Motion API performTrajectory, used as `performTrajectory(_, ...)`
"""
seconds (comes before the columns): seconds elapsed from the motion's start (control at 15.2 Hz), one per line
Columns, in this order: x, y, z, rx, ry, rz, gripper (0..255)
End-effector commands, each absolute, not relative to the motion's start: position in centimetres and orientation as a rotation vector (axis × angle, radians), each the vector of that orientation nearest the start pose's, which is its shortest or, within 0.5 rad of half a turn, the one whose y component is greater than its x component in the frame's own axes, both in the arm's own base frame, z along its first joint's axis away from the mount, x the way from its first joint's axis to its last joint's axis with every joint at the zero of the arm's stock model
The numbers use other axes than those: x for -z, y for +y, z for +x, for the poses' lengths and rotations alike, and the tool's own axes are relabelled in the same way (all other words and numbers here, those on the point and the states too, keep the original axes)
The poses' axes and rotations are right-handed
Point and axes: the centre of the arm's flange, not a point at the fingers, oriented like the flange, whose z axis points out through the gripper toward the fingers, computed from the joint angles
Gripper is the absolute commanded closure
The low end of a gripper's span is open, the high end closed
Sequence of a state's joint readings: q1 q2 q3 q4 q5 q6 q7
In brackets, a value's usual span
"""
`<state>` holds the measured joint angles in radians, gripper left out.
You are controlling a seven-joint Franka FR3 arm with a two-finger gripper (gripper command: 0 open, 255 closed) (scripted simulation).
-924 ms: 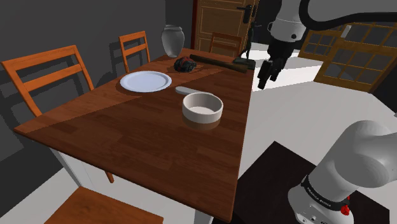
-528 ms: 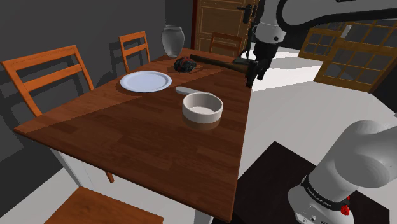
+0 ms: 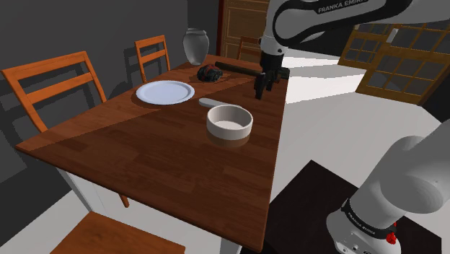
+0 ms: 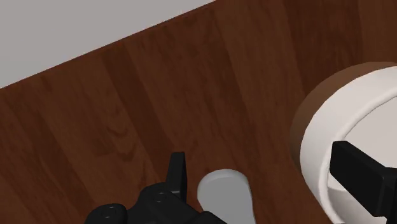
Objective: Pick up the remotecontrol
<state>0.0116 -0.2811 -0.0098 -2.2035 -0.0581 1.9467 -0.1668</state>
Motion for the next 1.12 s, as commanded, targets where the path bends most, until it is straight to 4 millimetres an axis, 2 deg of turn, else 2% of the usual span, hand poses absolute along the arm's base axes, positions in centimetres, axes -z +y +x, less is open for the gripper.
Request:
performTrajectory(0.0,-48.9,-0.1,49.5,0.027,-0.352,-3.171,0)
performTrajectory(0.46,-45.3,1.2,58.0,0.009,-0.516,-3.135,0)
performTrajectory(0.92,-41.7,3.3,66.4,-0.009,-0.677,-3.091,0)
performTrajectory(1.06,-40.9,3.5,66.9,-0.01,-0.687,-3.088,0)
